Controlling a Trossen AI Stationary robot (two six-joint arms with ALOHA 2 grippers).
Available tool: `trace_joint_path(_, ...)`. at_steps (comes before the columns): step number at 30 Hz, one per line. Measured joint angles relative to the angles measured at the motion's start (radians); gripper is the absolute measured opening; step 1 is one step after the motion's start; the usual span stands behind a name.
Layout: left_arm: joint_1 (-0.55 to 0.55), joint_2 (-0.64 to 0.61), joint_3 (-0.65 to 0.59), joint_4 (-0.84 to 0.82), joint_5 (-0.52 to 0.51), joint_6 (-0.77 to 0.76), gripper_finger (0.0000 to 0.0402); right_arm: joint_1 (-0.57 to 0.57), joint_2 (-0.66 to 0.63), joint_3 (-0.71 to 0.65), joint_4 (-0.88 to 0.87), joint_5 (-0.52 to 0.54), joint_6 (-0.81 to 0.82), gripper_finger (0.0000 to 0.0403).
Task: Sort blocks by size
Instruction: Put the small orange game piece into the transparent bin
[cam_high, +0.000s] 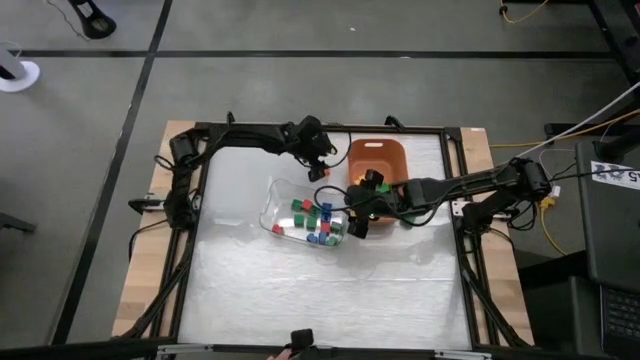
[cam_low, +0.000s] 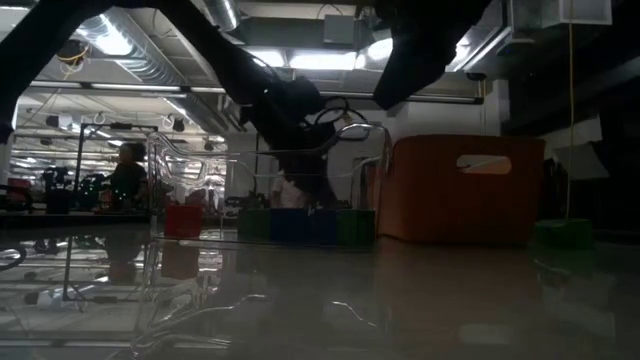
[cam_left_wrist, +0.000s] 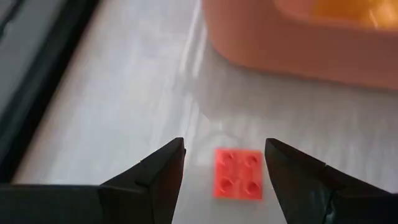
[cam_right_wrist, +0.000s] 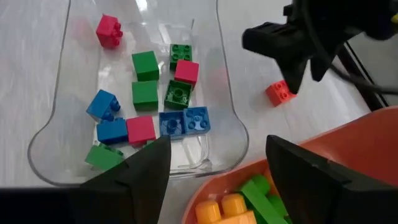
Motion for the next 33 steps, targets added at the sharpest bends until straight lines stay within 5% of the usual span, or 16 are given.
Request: trace_joint_path(33,-0.025,0.069,0.000,-0.026,-0.050,0.112,0.0203,0.001,-0.084,0.000,-0.084,-0.027,0.012,0.0260)
